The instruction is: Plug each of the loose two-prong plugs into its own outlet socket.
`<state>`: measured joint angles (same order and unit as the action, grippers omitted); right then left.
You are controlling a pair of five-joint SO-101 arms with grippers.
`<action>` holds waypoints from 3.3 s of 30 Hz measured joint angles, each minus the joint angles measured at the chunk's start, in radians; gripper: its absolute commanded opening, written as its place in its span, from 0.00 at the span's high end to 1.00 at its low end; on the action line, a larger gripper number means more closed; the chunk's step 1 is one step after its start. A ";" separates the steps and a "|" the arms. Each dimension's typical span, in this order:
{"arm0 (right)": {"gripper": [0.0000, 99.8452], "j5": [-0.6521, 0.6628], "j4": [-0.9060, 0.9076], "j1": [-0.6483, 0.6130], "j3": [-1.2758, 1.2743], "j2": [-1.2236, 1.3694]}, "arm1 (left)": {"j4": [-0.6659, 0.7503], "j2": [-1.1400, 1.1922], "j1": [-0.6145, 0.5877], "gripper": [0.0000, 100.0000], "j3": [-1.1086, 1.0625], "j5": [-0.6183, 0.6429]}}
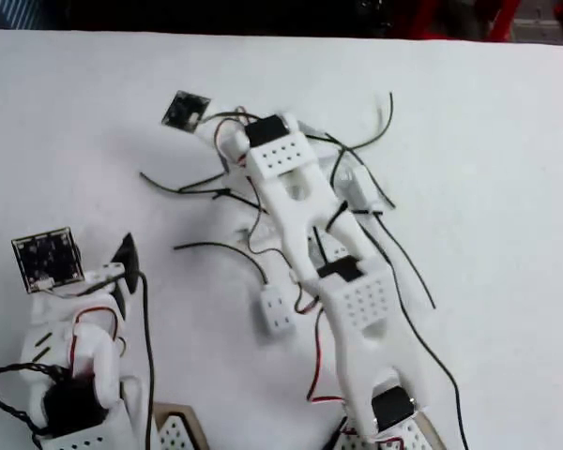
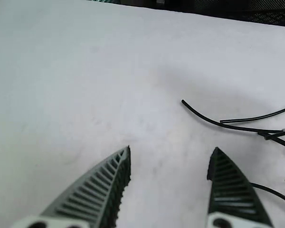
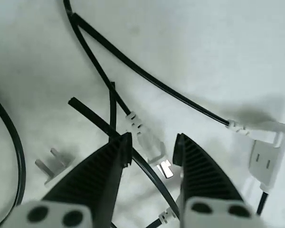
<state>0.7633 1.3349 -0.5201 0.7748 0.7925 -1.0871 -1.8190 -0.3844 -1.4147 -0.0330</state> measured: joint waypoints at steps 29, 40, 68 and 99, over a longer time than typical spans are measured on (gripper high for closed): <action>0.98 0.120 0.232 0.063 0.549 0.416 | 0.035 0.006 0.000 0.73 -0.034 0.000; 0.98 0.120 0.249 0.057 0.678 0.417 | 0.035 0.006 0.000 0.73 -0.034 0.000; 0.98 -0.135 0.384 0.083 0.100 -0.178 | 0.035 0.006 0.000 0.73 -0.034 0.000; 0.90 -0.152 -0.078 0.112 -1.412 -0.796 | 0.035 0.006 0.000 0.73 -0.034 0.000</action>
<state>0.6114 1.2566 -0.4081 -0.6368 -0.0038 -1.0518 -1.8128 -0.3844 -1.4484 -0.0330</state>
